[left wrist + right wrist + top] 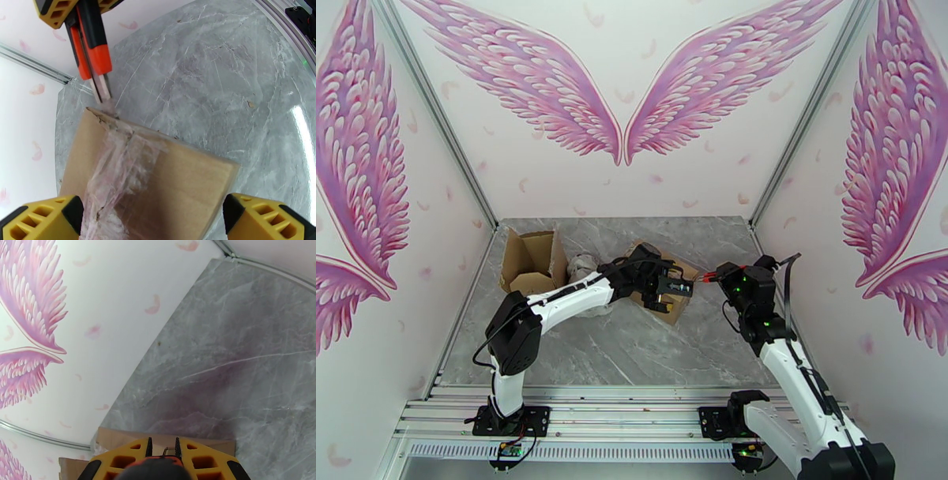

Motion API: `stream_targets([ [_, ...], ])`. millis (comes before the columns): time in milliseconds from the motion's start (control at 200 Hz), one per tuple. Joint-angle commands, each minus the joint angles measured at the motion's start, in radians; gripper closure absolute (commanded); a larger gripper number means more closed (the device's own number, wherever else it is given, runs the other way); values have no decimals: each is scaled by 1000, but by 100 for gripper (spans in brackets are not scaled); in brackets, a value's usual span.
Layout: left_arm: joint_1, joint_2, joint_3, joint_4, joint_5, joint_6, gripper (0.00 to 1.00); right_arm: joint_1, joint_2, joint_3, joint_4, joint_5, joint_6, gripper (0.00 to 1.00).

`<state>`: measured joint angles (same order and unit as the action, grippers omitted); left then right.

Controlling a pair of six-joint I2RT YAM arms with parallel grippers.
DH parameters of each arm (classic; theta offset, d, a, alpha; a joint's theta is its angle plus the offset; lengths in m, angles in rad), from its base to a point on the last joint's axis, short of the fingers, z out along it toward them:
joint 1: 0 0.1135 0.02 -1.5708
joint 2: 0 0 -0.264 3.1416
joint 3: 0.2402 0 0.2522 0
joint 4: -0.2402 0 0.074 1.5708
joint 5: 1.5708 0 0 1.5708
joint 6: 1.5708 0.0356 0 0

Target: Unpack the express box

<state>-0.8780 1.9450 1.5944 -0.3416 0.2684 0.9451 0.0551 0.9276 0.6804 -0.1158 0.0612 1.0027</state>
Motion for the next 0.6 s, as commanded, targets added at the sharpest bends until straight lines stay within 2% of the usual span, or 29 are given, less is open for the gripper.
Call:
stream_targets([
  [0,5,-24,-2,-20,12,-7,1,3,-3,54,28,11,17,100],
  [595,8,-9,7,-9,1,-11,1,5,71,69,-19,-12,-18,100],
])
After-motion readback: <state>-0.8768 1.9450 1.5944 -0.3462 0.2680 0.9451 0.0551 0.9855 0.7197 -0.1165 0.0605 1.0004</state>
